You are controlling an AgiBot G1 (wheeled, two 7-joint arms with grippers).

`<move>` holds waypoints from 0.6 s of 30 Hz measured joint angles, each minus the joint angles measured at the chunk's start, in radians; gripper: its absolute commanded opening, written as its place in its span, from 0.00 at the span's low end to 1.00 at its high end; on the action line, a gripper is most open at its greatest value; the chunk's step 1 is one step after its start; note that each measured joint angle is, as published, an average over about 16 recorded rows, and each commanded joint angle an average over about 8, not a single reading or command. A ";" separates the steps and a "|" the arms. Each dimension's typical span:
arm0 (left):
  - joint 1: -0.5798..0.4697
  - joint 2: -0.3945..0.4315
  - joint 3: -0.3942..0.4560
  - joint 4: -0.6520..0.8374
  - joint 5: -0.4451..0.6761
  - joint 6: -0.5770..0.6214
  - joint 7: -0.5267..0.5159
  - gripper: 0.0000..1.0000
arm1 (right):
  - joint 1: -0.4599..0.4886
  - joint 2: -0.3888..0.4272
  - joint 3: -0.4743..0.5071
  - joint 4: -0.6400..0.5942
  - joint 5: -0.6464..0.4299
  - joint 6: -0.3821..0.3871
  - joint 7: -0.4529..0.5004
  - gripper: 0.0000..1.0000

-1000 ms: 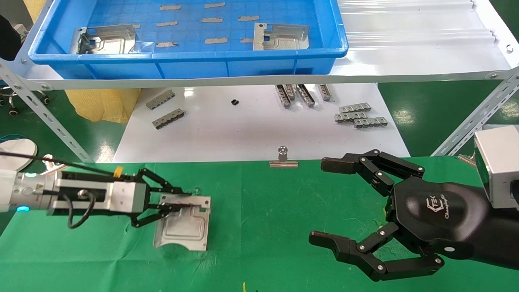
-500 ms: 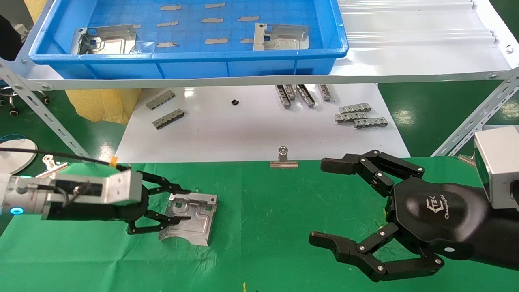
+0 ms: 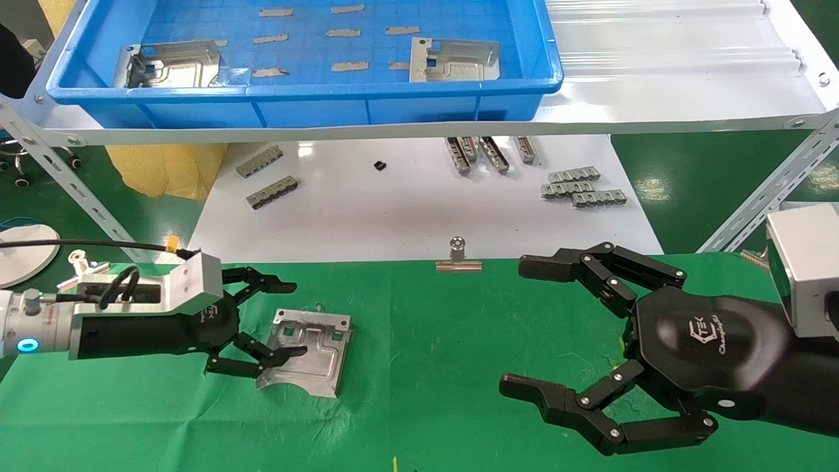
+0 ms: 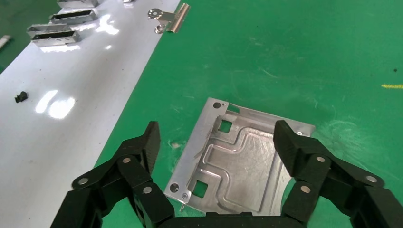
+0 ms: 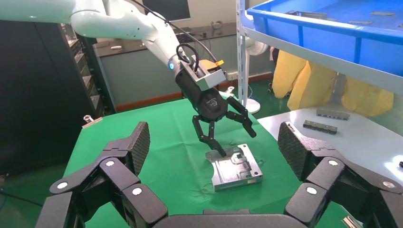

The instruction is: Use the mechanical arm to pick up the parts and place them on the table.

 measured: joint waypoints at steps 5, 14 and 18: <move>0.022 -0.017 -0.019 -0.058 -0.013 -0.003 -0.026 1.00 | 0.000 0.000 0.000 0.000 0.000 0.000 0.000 1.00; 0.102 -0.070 -0.088 -0.236 -0.064 -0.013 -0.134 1.00 | 0.000 0.000 0.000 0.000 0.000 0.000 0.000 1.00; 0.143 -0.098 -0.124 -0.327 -0.091 -0.018 -0.190 1.00 | 0.000 0.000 0.000 0.000 0.000 0.000 0.000 1.00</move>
